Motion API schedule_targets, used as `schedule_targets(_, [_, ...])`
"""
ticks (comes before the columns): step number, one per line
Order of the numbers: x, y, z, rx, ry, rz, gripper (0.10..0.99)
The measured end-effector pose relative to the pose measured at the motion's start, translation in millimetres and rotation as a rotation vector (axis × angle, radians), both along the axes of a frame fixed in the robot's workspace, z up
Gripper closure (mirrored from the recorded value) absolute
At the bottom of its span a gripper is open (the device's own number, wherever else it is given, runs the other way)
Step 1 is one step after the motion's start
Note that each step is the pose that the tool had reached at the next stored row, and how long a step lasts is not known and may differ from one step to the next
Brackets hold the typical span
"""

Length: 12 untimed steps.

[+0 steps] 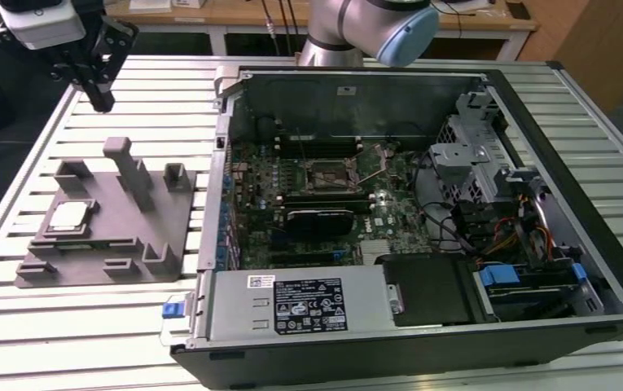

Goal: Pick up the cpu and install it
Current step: 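Reach for the cpu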

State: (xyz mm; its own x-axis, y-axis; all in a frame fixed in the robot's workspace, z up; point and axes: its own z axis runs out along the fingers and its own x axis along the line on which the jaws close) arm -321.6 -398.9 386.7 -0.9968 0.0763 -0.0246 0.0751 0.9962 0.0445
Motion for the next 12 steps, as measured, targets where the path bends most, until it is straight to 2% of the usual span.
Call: schedule_targets(12, [-9.9,0.0,-10.6,0.0,0.0001,0.0,0.98])
